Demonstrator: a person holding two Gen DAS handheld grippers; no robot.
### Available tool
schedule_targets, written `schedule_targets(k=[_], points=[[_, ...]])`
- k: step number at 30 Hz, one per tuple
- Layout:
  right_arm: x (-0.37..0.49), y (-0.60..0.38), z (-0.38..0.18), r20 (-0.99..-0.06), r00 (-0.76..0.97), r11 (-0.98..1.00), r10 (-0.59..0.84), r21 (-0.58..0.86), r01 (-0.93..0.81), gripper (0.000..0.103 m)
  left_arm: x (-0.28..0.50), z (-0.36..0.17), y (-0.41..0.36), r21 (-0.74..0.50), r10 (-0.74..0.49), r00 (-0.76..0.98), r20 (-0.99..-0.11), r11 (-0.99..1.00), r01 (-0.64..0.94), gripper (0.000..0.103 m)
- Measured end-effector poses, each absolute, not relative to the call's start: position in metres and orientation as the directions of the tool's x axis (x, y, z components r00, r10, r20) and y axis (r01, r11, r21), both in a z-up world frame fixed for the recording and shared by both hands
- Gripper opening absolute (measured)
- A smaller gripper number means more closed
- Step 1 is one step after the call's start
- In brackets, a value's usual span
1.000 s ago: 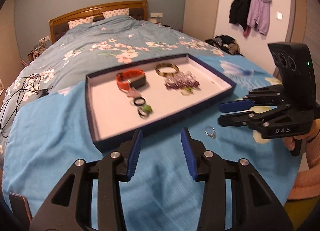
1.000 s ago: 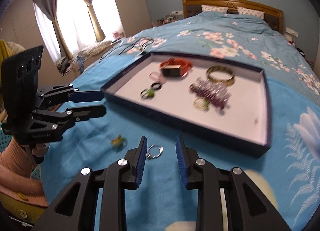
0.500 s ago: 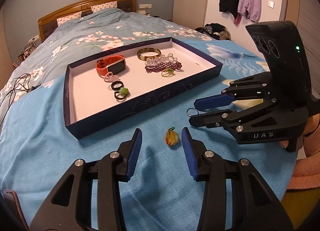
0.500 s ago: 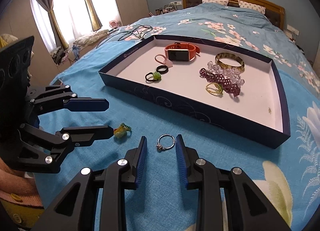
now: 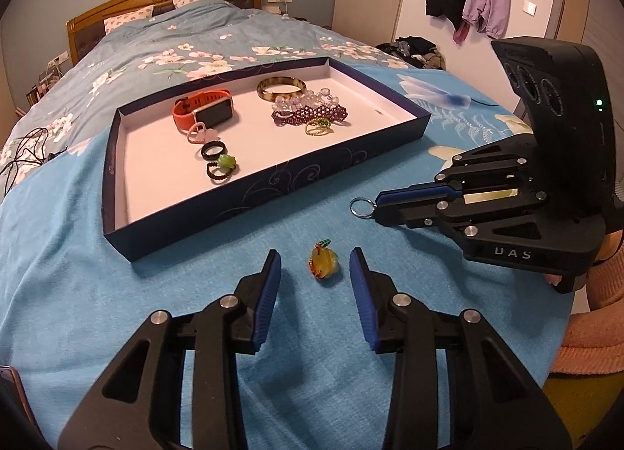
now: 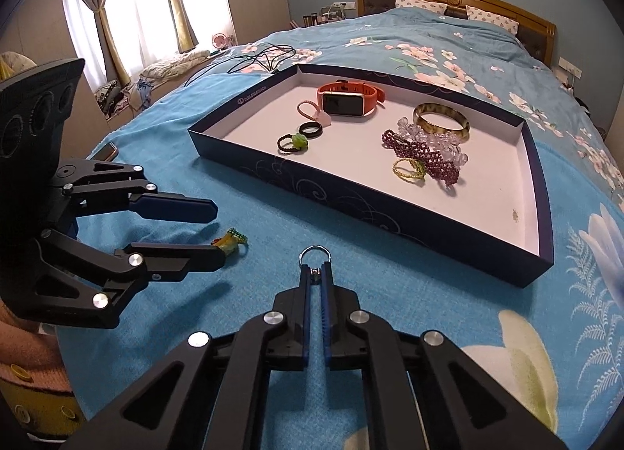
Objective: Organize jewelry
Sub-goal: 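Grasp the silver ring with the right gripper while the left gripper grasps the yellow fruit ring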
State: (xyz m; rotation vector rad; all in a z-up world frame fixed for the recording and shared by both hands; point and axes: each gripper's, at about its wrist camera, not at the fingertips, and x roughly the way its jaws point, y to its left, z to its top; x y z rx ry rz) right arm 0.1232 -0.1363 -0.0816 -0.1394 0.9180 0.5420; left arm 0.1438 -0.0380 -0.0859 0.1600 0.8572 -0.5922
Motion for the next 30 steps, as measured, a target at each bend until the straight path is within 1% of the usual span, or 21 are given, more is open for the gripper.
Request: schedule_targets(k=[7, 13, 15, 18, 30], points=[[0.119, -0.140, -0.078, -0.773, 0.490, 0.855, 0.402, 0.126, -0.502, 0.003, 0.149, -0.090, -0.041, -0.112, -0.424, 0.483, -0.766, 0.828, 0.549, 0.033], [0.117, -0.144, -0.077, -0.765, 0.491, 0.855, 0.418, 0.149, -0.496, 0.003, 0.151, -0.093, -0.042, -0.114, -0.419, 0.478, -0.772, 0.831, 0.544, 0.022], [0.118, -0.146, -0.076, -0.760, 0.494, 0.856, 0.422, 0.155, -0.493, 0.003, 0.152, -0.093, -0.042, -0.114, -0.415, 0.480, -0.773, 0.835, 0.538, 0.017], [0.117, -0.148, -0.074, -0.752, 0.502, 0.859, 0.428, 0.165, -0.485, 0.003, 0.153, -0.094, -0.041, -0.117, -0.413, 0.482, -0.773, 0.839, 0.531, 0.014], [0.112, -0.155, -0.068, -0.719, 0.530, 0.859, 0.450, 0.185, -0.477, 0.003, 0.150, -0.087, -0.038, -0.138, -0.432, 0.503, -0.749, 0.843, 0.520, 0.012]])
